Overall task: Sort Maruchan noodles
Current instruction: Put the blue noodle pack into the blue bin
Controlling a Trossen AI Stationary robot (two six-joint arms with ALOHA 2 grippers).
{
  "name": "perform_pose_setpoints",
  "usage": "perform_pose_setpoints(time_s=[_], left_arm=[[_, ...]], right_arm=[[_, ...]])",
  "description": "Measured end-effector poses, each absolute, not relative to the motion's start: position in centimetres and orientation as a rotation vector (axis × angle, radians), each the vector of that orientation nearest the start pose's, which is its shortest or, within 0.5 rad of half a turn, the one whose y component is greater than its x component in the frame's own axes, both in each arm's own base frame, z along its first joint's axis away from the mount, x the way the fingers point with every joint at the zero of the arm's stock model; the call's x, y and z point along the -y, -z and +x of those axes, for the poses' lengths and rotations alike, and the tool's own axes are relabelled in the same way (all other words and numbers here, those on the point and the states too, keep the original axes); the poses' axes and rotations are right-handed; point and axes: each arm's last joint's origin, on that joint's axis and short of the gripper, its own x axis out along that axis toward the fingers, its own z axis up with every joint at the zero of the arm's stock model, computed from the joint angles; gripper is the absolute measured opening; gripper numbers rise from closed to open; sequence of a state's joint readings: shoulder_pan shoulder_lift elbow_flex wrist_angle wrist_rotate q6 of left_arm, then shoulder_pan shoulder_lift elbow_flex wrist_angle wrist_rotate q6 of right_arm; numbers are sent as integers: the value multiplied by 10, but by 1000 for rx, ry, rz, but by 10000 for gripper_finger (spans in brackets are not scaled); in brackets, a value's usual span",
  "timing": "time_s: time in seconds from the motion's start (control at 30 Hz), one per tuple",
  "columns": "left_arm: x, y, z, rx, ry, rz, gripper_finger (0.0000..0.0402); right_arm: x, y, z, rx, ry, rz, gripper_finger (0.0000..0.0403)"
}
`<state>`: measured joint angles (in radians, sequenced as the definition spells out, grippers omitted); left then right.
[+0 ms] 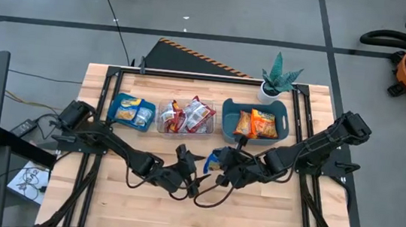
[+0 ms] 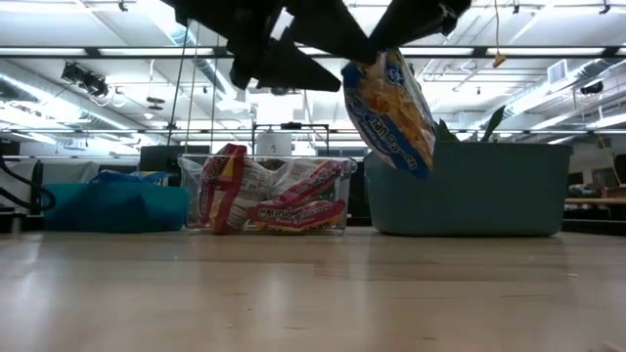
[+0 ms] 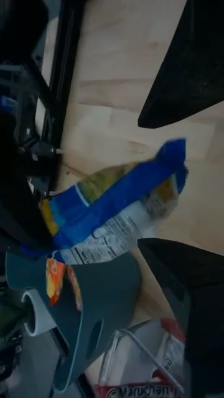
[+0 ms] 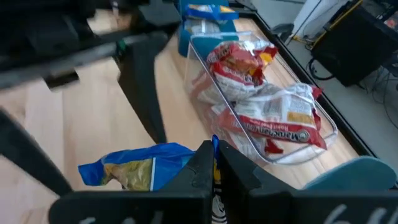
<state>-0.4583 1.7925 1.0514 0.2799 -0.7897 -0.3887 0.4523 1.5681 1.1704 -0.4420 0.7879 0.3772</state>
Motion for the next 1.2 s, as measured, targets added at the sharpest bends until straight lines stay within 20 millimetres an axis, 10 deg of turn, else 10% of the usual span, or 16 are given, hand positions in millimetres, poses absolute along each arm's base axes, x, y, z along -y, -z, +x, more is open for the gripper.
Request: perform_pose_setpoints(time_s=[0.37,1.2], left_arm=[[135,-191,361,-279,-431,-135,304],[130,-191,363,-331,-341,-117,133]], right_arm=[[-128,-268,309,-556,376,-118,19],[-136,-268,307,-569,297,-151,46]])
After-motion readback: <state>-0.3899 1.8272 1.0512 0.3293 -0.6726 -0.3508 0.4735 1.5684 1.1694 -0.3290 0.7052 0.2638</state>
